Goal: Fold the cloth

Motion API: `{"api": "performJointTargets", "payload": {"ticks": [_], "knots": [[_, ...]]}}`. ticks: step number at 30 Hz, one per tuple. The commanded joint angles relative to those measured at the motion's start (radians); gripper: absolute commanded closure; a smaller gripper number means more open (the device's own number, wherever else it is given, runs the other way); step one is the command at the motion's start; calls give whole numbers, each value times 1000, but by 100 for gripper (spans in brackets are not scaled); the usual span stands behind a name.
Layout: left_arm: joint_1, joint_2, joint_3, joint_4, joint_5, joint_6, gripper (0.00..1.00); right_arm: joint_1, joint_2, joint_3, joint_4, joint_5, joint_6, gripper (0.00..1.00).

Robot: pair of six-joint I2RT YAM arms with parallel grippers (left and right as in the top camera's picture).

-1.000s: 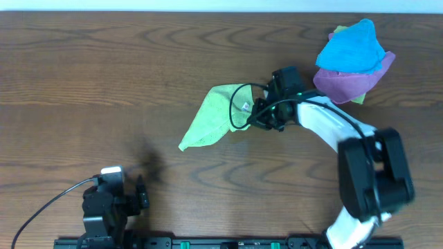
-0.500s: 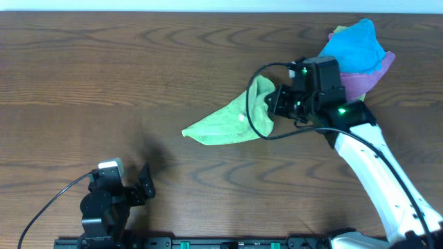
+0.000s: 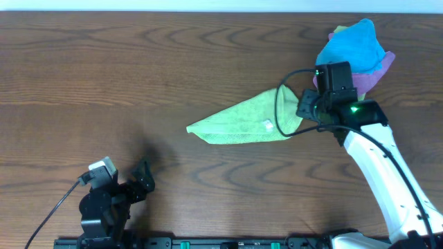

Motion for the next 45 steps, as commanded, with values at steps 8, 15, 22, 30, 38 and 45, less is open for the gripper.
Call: {"api": "performJointTargets", "payload": {"ticks": [8,15,22,30,38,45], "knots": [[2,-6,-7,5,8,-40,4,-8,26,1,-14,-221,-10,40],[2,-6,-7,4,7,-39,5,-9,236,0,16,-327,21,37],[2,-6,-7,-8,7,-39,5,-9,405,0,89,-391,68,40],[2,-6,-7,-8,7,-39,5,-9,423,0,156,-391,80,58],[2,-6,-7,-8,7,-39,5,-8,423,0,180,-391,77,99],[2,-6,-7,-11,7,-39,5,-6,420,55,390,-538,54,98]]}}
